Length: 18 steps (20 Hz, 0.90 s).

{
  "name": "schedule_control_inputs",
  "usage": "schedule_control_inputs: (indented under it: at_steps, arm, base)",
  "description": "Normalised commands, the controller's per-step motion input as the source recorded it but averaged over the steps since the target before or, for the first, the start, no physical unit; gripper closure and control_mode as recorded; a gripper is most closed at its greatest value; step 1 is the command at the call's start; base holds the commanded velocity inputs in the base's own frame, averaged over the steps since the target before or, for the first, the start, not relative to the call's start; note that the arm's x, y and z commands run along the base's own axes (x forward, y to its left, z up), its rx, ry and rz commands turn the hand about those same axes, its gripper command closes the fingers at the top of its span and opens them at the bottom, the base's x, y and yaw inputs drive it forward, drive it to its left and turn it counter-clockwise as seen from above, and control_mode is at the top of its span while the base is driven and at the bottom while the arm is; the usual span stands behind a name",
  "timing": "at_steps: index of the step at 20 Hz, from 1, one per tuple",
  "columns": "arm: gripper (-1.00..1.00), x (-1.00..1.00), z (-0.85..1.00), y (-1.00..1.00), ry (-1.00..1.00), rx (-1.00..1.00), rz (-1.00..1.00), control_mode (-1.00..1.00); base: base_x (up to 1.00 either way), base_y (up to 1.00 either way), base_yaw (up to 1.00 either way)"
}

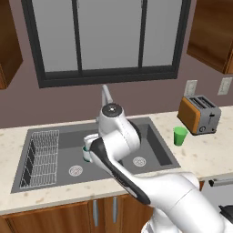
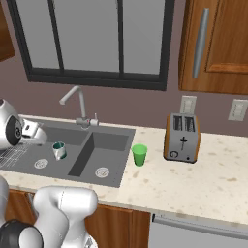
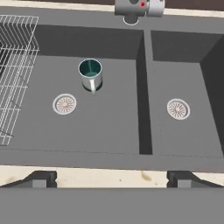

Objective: Move any existing items from the left basin to the right basin for drying. Then move the cup from the counter to the left basin of the sink for washing.

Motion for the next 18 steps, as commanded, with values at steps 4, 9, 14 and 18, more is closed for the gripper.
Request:
schedule_control_inputs:
  at_steps: [4,9,14,18]
  arm:
    - [-1.0,0.04,-0.42,0.11,0.0,0.04,0.0,-1.0]
    - [-1.0,0.13,-0.4,0.02,0.0,0.01,0.0,-1.0]
    - [-1.0,0.26,-0.39,0.01,0.0,0.0,0.0,-1.0]
    - [-1.0,0.36,-0.33,0.01,0.0,0.0,0.0,-1.0]
  base:
    - [0.0,0.0,0.0]
    - [0.0,0.0,0.0]
    - [0.0,0.0,0.0]
    - [0.0,0.0,0.0]
